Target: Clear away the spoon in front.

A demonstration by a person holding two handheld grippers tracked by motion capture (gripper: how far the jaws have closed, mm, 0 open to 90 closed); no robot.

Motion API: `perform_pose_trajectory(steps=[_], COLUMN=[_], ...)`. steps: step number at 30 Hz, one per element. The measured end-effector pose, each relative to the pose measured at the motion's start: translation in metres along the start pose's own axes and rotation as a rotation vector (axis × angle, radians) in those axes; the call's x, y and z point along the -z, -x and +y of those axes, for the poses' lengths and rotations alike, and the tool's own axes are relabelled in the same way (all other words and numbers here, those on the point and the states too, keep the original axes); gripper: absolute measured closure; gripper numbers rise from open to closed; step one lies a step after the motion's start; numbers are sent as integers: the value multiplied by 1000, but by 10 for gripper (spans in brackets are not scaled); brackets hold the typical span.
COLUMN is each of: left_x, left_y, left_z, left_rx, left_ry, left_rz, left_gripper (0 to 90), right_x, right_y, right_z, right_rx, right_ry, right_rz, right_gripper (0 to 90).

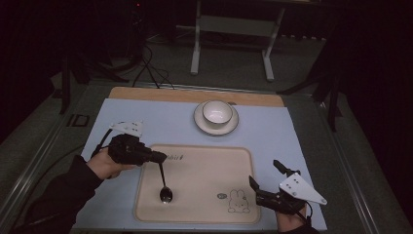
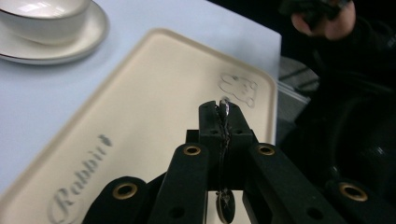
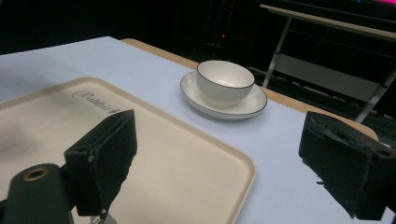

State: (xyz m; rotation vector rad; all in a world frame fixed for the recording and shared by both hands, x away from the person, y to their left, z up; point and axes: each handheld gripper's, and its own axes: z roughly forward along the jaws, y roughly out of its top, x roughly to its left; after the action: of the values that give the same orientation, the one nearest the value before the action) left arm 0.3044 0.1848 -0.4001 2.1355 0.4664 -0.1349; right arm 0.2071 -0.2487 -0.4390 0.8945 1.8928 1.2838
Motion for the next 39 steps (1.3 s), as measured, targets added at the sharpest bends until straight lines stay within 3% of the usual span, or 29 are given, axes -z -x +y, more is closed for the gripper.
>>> perform_pose_trajectory(steps=[7,15,18,22,30,39], left_x=[-16,-32,-34,-36,-44,-51], left_y=[-1,-6,-10,-16,-31,-46], left_z=[-2,-5,-5,-8,-21,-30], left_rx=[-10,-13,-16,-22,28,69], left_ry=[-53,-92,-86,-67,0,30], left_rz=[-57,-66,-76,-48,-13,14], left_gripper=[890,888,887,868,842,820], right_x=[0,0,0,0,0,0], right_y=[0,0,0,0,0,1], right_z=[0,0,0,0,-1,-1], right_rx=[1,1,0,2,0,0], right_ry=[1,0,-1,0,-4,-10], right_rz=[1,-1,-2,-3,-3,-1], right_gripper=[113,113,114,113,113,114])
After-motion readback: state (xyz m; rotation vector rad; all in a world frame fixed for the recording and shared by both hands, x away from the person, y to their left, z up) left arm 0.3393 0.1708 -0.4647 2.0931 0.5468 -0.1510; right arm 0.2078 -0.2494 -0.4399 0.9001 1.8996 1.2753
